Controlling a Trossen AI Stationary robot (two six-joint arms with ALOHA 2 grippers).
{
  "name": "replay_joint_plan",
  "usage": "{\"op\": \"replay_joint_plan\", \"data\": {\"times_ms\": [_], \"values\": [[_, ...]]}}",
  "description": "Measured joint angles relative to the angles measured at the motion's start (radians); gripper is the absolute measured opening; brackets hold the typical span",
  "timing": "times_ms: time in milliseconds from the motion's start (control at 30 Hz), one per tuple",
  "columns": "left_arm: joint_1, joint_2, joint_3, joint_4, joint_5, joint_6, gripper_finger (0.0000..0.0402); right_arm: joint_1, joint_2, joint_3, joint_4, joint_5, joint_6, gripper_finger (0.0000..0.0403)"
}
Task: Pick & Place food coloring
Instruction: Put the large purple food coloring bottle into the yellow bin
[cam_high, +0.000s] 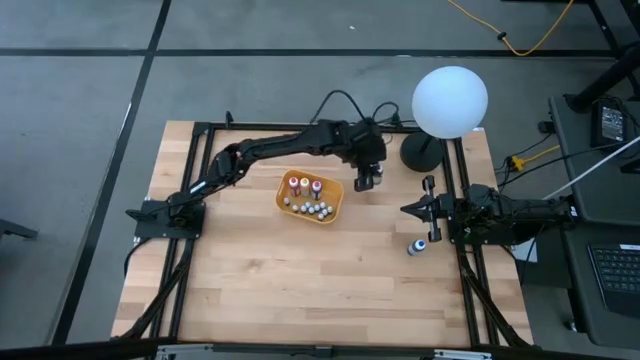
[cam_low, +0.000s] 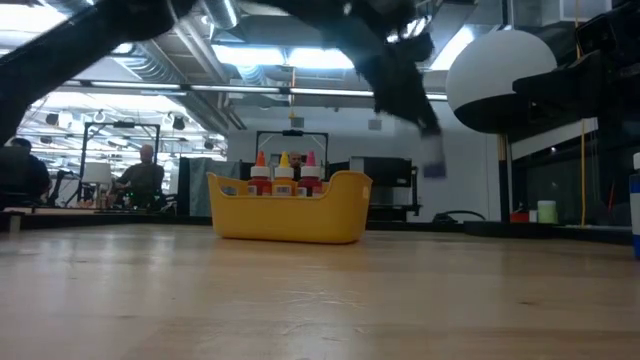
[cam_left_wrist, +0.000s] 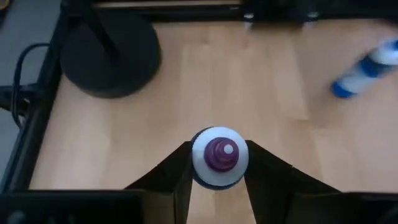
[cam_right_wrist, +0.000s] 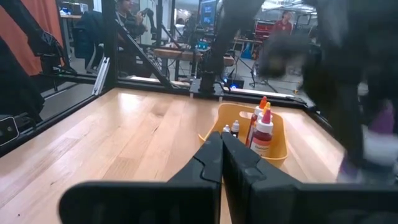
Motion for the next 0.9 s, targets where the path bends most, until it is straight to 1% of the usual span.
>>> {"op": "replay_joint_plan", "data": {"times_ms": [100,233,333,467,667,800,900], "values": [[-0.014,-0.078,-0.012,-0.042,0.004,-0.008,0.0115,0.000,0.001,0.000,0.000,0.000,0.000,0.0008],[-0.027,-0.159,-0.011,-0.233,-0.001,0.001,0.0120,0.000,0.002,0.000,0.000,0.000,0.000,0.0008],[-0.026,-0.183,-0.011,-0.375,-0.001,-0.001,0.0119,0.000,0.005,0.000,0.001,0.000,0.000,0.0008],[-0.034,-0.182,-0.015,-0.529,0.005,-0.003,0.0114,0.000,0.005,0.000,0.000,0.000,0.000,0.0008],[-0.048,-0.200,-0.062,-0.560,0.033,0.001,0.0114,0.000,0.005,0.000,0.000,0.000,0.000,0.0008],[-0.054,-0.270,-0.080,-0.552,0.060,0.031,0.0114,0.000,0.005,0.000,0.000,0.000,0.000,0.0008],[-0.065,-0.338,-0.138,-0.547,0.063,0.076,0.0114,0.000,0.005,0.000,0.000,0.000,0.000,0.0008]]}}
